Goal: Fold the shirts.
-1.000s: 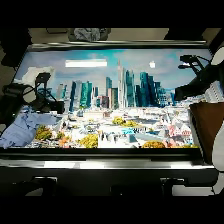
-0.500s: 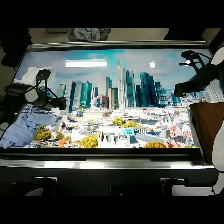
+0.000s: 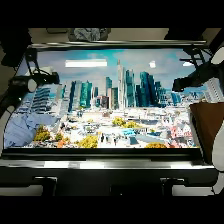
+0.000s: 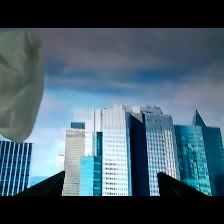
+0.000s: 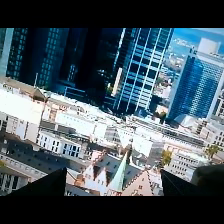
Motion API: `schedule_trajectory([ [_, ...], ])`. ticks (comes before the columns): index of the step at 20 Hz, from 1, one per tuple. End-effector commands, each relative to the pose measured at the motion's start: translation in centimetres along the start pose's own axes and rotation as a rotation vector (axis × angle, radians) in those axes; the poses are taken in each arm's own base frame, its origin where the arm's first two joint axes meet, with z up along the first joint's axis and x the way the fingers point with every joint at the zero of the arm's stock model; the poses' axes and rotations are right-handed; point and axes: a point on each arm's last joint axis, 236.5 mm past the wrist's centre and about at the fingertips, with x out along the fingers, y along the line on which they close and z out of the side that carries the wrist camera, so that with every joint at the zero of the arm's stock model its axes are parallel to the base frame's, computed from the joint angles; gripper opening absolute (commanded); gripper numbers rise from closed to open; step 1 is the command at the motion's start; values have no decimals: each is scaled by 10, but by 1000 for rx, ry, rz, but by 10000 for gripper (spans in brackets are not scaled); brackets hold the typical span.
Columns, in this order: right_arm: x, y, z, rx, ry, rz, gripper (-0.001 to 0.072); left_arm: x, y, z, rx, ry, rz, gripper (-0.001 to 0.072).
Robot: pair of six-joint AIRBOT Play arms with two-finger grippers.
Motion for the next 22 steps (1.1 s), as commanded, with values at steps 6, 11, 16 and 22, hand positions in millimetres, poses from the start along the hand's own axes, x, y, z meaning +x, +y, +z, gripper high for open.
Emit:
schedule_trajectory([
  [6,-2,29,16,24,-67,120,688,81,189,7,-749,73,83,668],
  [11,-3,31,18,25,-74,133,688,99,212,-39,-1094,155,-21,720],
  [16,-3,32,17,25,-71,135,688,129,221,-33,-1229,41,-74,720],
  [22,-3,39,6,21,-21,166,688,167,204,-30,-1405,-57,-147,720],
])
